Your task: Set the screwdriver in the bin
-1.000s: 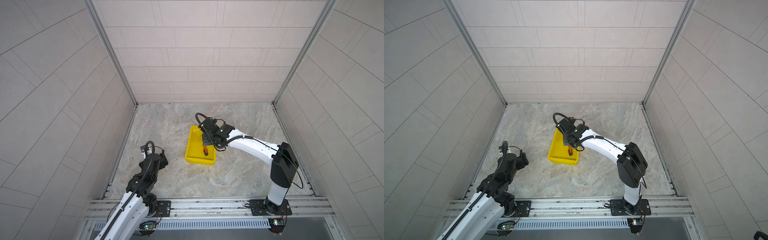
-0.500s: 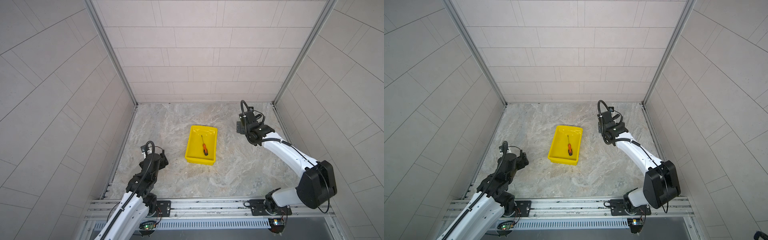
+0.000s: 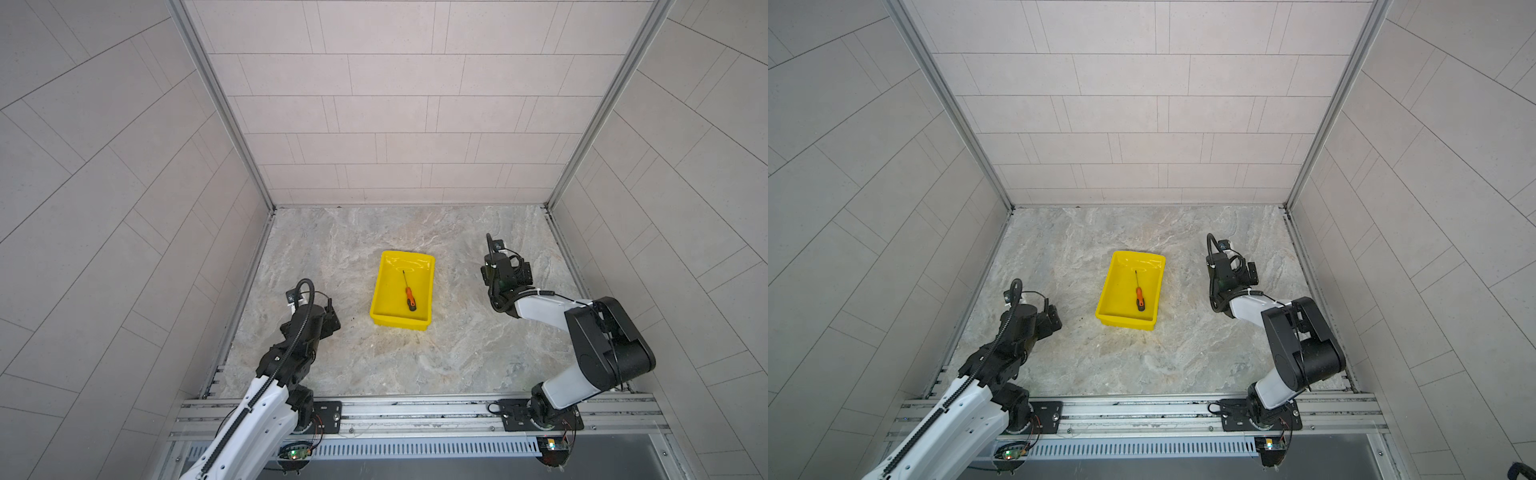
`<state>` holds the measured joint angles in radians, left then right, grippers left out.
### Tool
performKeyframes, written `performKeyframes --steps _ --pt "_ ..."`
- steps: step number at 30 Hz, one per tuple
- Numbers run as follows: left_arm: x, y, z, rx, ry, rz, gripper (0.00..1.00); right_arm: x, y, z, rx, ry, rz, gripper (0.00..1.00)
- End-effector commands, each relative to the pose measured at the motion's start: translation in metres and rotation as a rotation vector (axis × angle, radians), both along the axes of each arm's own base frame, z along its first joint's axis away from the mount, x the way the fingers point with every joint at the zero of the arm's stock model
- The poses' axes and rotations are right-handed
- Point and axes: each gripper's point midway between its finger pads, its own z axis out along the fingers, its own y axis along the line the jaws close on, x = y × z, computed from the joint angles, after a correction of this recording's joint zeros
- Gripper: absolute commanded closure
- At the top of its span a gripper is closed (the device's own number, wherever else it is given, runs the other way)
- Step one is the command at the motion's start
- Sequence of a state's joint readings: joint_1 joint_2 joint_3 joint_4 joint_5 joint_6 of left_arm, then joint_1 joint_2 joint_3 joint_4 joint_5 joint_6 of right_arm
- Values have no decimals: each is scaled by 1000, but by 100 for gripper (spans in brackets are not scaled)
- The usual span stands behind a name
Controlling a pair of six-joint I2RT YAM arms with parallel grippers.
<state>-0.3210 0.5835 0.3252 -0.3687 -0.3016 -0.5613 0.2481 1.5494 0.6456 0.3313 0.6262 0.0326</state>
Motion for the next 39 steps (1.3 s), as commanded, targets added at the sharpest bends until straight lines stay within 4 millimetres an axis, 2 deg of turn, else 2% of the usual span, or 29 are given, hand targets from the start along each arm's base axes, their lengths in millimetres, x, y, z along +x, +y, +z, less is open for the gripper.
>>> performKeyframes --steps 1,4,7,8,10,12,14,16,19,22,26,32,35,39 --pt "3 3 9 1 -30 18 0 -4 -16 11 84 -134 -72 0" --pt "3 5 5 -19 -31 50 0 -24 -44 21 68 -229 -206 0" --pt "8 2 3 -39 -40 51 0 -36 -44 33 67 -356 -166 0" --pt "10 3 4 -32 -42 61 0 -39 -42 28 84 -372 -148 1" --pt "15 6 6 -7 -32 83 0 -34 -35 24 102 -415 -68 1" --pt "23 11 16 23 -36 119 0 -23 -16 17 84 -386 50 1" --pt "35 13 27 54 -58 138 0 -21 -19 8 108 -357 45 1" --pt "51 10 38 75 -100 123 0 -14 -19 5 100 -367 44 1" --pt "71 2 48 65 -140 115 0 -16 -18 4 104 -346 43 1" --pt "90 2 57 200 -150 66 0 -16 -18 3 98 -351 50 1" --pt "109 14 63 475 -186 41 0 -15 -18 4 100 -351 47 1" --pt "128 11 49 637 -330 -20 0 -15 -18 4 98 -354 48 1" --pt "131 27 29 577 -357 76 0 -15 -18 4 98 -351 48 1" --pt "123 48 2 472 -349 98 0 -15 -18 4 98 -353 48 1"
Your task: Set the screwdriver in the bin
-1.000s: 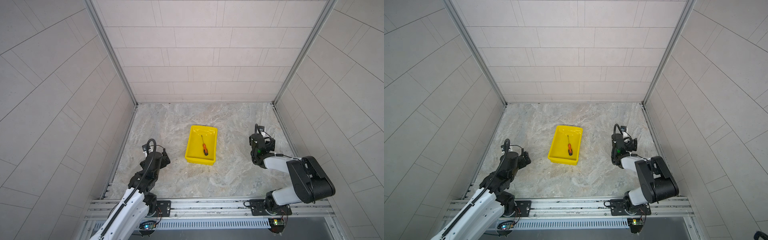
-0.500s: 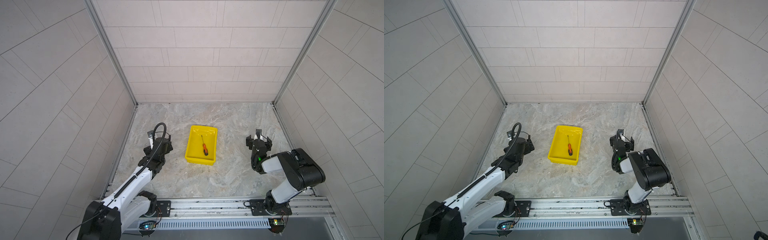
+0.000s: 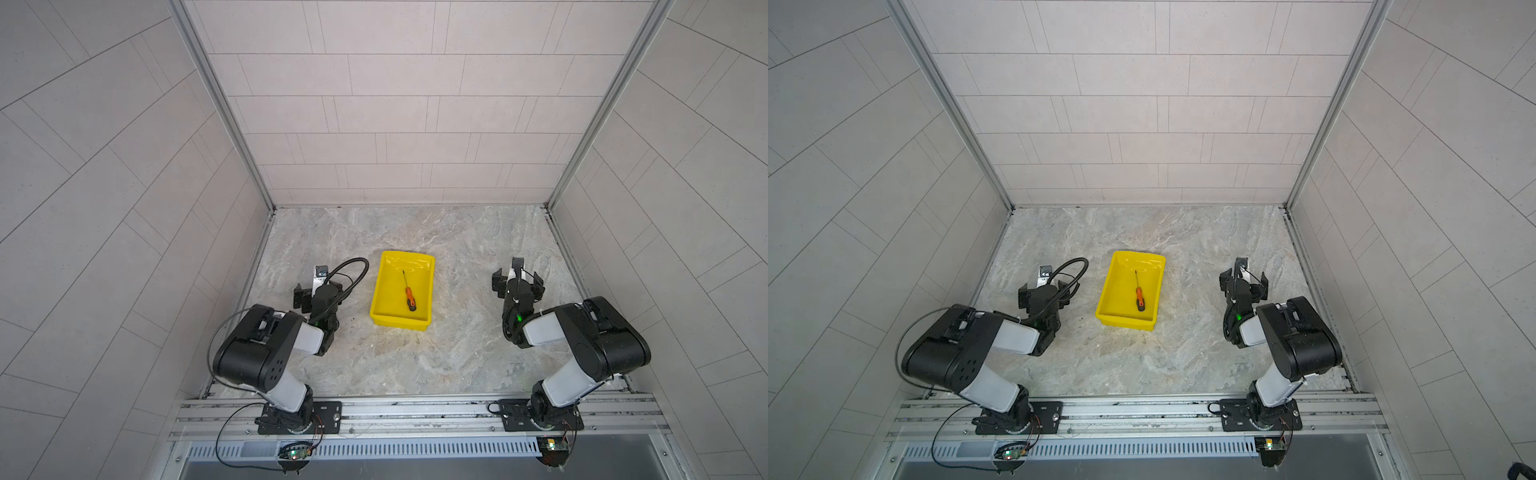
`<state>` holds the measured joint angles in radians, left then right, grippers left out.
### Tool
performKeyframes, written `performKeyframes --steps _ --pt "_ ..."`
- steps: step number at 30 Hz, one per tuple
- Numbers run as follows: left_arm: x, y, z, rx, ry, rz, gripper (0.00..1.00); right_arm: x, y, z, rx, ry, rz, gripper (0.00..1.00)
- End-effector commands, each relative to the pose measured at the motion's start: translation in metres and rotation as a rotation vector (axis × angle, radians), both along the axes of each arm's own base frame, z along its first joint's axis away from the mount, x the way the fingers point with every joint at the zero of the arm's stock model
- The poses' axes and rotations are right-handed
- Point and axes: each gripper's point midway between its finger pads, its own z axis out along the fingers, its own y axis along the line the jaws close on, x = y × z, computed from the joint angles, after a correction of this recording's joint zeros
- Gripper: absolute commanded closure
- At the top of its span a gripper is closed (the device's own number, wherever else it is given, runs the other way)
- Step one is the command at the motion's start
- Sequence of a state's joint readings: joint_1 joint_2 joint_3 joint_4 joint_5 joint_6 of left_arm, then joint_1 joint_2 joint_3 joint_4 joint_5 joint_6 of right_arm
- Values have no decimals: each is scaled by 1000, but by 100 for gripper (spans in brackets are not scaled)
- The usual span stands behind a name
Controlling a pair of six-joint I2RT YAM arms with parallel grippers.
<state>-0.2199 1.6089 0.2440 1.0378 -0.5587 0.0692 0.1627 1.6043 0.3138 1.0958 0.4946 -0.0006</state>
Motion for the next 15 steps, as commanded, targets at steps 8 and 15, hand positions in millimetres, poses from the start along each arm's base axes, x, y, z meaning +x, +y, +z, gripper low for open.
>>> performKeyframes --steps 8,15 --pt "39 10 32 -128 -123 -8 0 3 0 4 -10 -11 3 1" --pt "40 7 32 -127 -112 -19 0 3 0 4 -6 -10 8 1"
